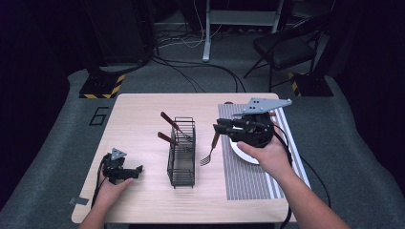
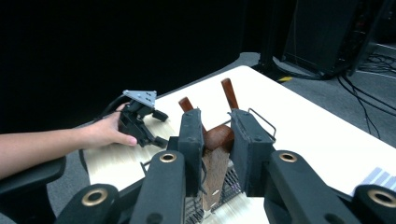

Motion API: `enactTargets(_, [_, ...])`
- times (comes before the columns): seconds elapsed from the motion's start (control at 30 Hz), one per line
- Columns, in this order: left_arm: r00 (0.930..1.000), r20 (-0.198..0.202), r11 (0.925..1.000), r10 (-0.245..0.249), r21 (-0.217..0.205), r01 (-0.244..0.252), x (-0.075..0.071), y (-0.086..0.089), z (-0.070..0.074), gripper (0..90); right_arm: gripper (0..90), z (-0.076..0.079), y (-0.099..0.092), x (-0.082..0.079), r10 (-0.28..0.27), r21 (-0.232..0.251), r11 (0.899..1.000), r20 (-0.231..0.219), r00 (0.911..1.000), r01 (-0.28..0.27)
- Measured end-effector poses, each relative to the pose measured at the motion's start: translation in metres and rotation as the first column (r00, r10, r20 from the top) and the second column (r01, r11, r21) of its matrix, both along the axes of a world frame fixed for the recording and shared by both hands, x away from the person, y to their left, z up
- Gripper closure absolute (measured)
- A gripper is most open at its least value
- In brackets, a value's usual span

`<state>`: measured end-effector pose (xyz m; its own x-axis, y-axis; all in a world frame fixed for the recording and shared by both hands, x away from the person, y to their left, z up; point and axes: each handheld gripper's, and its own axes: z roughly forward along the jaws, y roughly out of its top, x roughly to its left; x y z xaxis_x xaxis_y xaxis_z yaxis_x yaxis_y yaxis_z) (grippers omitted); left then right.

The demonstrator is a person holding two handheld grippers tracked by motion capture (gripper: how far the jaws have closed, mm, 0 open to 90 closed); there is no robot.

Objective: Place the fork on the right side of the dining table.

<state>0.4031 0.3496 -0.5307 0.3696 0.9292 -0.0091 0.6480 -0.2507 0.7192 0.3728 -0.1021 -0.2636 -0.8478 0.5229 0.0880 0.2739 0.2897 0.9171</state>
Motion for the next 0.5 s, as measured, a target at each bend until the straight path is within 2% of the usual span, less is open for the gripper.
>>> enactTargets(0.17, [1.0000,0.000,1.0000,-0.001,0.001,0.001,0.000,0.000,0.000,0.3,74.3,-0.012,-0.008,0.002,-0.019,-0.001,1.000,-0.004,0.9998,0.019])
enactTargets(0.33, [1.0000,0.000,1.0000,0.000,0.001,0.000,0.000,0.000,0.000,0.3,74.3,-0.030,-0.021,0.004,-0.061,-0.006,0.998,-0.012,0.9981,0.061])
enactTargets(0.5, [1.0000,-0.002,1.0000,-0.003,0.004,0.003,0.000,0.000,0.000,0.3,74.3,-0.039,-0.029,0.006,-0.082,-0.018,0.997,-0.005,0.9967,0.081])
